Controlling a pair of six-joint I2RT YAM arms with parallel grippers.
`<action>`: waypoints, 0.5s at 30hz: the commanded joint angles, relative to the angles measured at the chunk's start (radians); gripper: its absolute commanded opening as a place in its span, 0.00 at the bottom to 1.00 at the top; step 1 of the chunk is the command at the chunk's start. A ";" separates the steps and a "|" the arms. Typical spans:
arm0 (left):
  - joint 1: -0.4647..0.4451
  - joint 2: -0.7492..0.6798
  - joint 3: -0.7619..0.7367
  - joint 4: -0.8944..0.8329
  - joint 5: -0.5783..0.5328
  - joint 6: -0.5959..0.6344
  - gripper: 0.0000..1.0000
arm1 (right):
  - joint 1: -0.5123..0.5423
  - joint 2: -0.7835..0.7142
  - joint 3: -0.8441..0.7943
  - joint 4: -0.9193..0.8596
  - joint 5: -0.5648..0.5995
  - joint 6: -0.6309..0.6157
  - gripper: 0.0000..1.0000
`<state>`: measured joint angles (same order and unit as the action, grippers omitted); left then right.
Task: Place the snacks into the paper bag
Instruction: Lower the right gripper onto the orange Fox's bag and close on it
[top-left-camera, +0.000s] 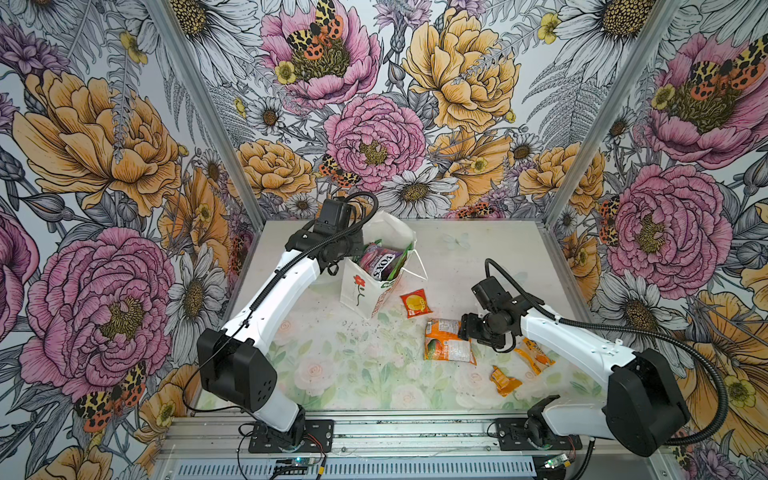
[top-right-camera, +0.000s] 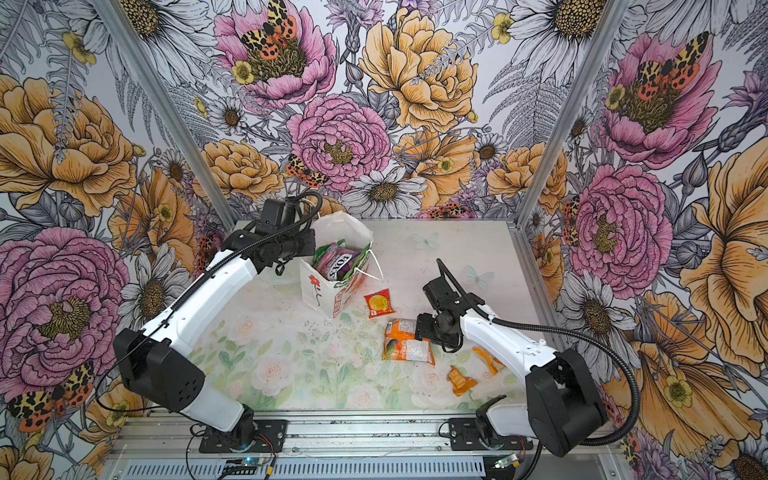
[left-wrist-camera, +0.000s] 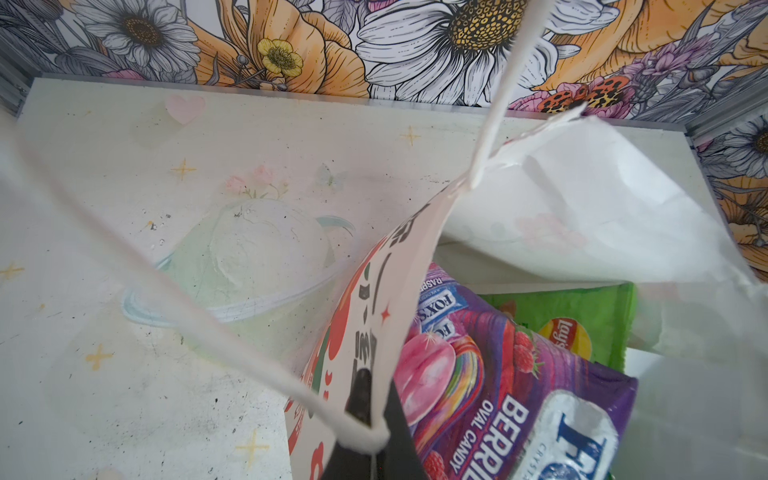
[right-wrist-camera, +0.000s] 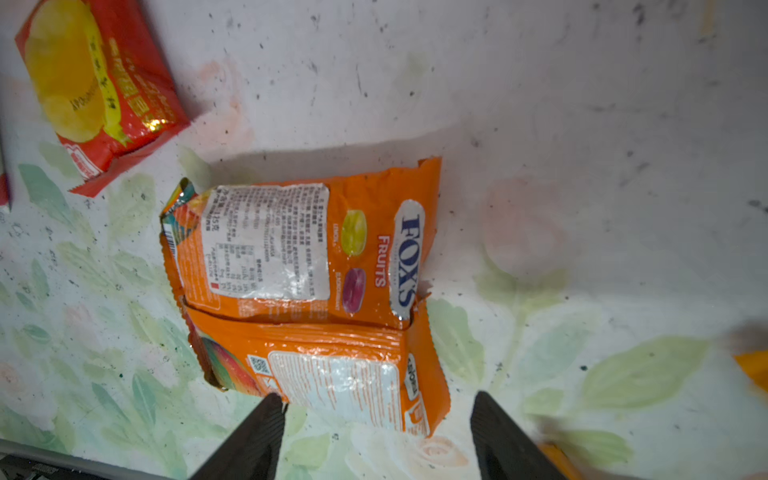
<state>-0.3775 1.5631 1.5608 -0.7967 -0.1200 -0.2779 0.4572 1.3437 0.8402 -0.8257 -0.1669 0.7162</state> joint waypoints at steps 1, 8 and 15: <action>-0.010 -0.041 0.008 0.074 -0.029 0.022 0.00 | -0.008 0.034 -0.006 0.025 -0.027 -0.024 0.70; -0.012 -0.035 0.008 0.072 -0.028 0.022 0.00 | -0.015 0.131 0.005 0.035 -0.024 -0.069 0.58; -0.012 -0.035 0.008 0.073 -0.036 0.024 0.00 | -0.014 0.176 -0.017 0.075 -0.044 -0.078 0.35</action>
<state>-0.3824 1.5631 1.5608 -0.7967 -0.1276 -0.2771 0.4458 1.4975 0.8394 -0.7761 -0.2092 0.6502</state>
